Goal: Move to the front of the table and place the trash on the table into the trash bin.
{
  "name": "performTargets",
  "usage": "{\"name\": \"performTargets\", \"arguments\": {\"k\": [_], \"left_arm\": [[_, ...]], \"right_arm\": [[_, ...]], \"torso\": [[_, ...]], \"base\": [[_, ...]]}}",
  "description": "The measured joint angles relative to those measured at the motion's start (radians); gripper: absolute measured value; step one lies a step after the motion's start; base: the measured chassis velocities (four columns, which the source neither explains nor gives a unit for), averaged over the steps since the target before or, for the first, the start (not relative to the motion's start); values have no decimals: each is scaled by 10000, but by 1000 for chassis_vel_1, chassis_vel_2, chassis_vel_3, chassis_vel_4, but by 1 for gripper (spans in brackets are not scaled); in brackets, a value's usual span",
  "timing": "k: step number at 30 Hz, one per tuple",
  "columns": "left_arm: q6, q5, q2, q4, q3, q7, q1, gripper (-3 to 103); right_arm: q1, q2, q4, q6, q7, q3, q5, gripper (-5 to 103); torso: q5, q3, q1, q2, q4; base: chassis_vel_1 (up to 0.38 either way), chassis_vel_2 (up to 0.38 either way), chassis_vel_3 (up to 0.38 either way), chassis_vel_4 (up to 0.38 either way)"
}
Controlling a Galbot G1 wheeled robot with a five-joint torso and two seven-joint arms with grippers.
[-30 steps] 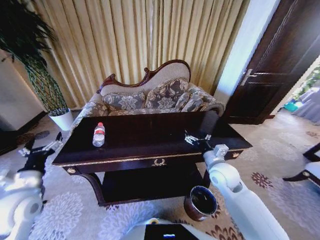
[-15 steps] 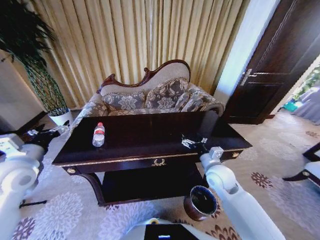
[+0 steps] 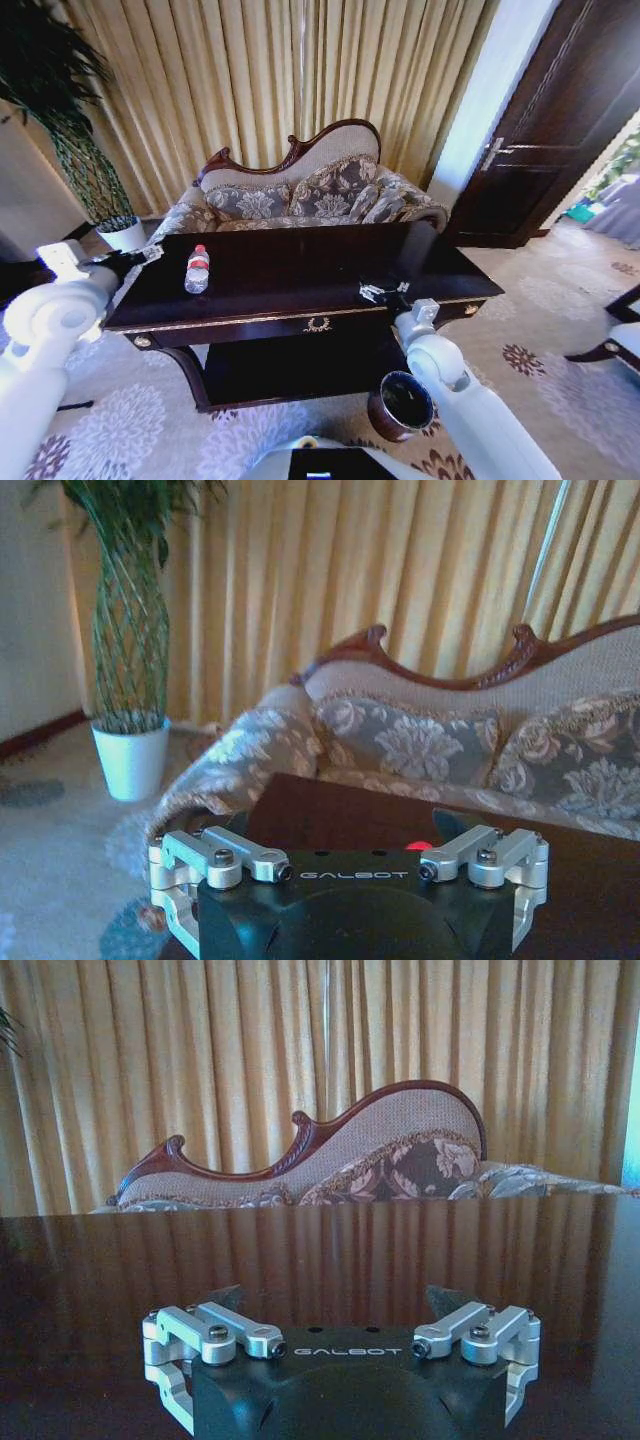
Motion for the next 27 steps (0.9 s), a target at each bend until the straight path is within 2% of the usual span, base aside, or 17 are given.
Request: {"name": "performTargets", "arguments": {"k": [6,16,27], "left_arm": [[150,-112,28,381,1158,-163,-841,100],[208,114,-36,261,1989,-282,-984,100],[204,-11,-324,373,2793,-600,-1310,100]], "right_arm": [[76,43,-190,-3,4,-78,-1,100],[220,19,-362,-4,6,-289,14,100],[192,-54,-361,-4,6,-258,29,100]], "torso": [[2,0,0,0,0],[2,0,1,0,3],[1,-1,1,1,0]], "base": [[0,0,0,0],[0,0,0,0],[0,0,0,0]]}}
